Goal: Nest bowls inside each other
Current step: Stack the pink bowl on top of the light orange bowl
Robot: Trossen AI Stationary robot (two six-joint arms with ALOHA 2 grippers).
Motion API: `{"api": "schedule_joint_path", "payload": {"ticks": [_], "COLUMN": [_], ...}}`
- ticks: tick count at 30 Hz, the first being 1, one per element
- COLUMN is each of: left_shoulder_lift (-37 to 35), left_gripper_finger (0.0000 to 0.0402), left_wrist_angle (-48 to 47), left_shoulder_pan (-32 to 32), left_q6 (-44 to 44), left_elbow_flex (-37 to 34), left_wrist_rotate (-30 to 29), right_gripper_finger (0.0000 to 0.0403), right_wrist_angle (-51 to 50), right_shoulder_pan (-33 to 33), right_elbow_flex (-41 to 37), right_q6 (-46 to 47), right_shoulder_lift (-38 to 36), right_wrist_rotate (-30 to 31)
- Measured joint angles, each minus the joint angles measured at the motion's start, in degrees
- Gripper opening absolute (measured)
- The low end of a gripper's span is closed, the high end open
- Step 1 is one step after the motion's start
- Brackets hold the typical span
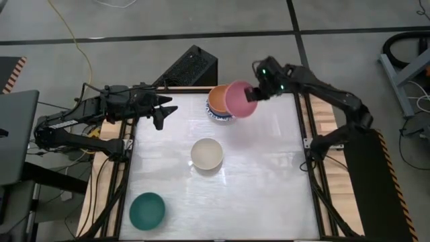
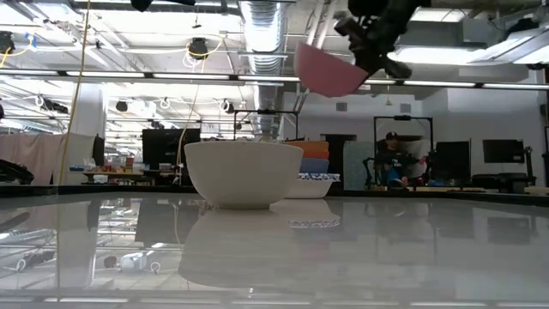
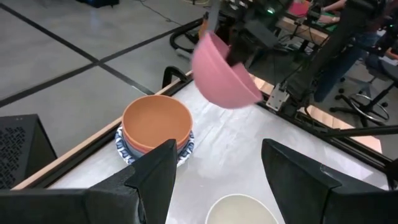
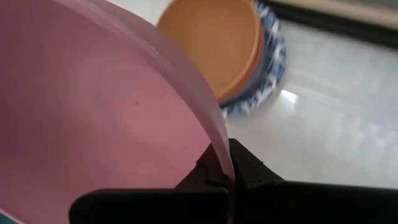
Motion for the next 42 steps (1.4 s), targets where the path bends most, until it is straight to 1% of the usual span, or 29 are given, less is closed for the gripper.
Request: {"api": "schedule_joint_path", "payload": {"ticks": [6, 9, 12, 17, 21, 26, 31, 37, 42], "left_shoulder_lift": [0.0, 0.0, 0.0, 0.0, 0.0, 0.0, 0.0, 0.0, 0.0], "left_gripper_finger": [0.0224, 0.0224, 0.0224, 0.0224, 0.0224, 0.0224, 0.0224, 0.0224, 0.0224], "left_wrist_angle": [-1.0, -1.6, -2.0, -2.1, -2.1, -2.1, -2.1, -2.0, -2.0], "left_shoulder_pan": [0.0, 0.0, 0.0, 0.0, 0.0, 0.0, 0.0, 0.0, 0.0], "left_q6": [-0.3, -0.6, -0.8, -0.9, -0.9, -0.9, -0.9, -0.9, -1.0], "left_elbow_flex": [0.0, 0.0, 0.0, 0.0, 0.0, 0.0, 0.0, 0.0, 0.0], "left_wrist_rotate": [0.1, 0.1, 0.1, 0.1, 0.2, 0.2, 0.2, 0.2, 0.4], "right_gripper_finger": [0.0005, 0.0005, 0.0005, 0.0005, 0.0004, 0.0004, 0.0004, 0.0004, 0.0004], "right_wrist_angle": [-0.6, -0.7, -0.8, -1.0, -1.0, -1.2, -1.1, -1.0, -1.0], "right_shoulder_pan": [-3.5, -4.7, -5.6, -6.7, -6.7, -6.7, -6.7, -8.3, -8.6], "right_elbow_flex": [8.3, 11.9, 14.5, 17.0, 17.4, 17.4, 17.4, 17.4, 17.4], "right_q6": [-4.2, -6.1, -7.1, -7.9, -8.0, -8.9, -9.3, -8.9, -8.8], "right_shoulder_lift": [8.2, 11.2, 13.9, 18.0, 20.5, 22.7, 22.9, 22.9, 23.9], "right_wrist_rotate": [-3.7, -7.8, -11.4, -14.5, -14.6, -16.2, -16.1, -12.8, -12.2]}}
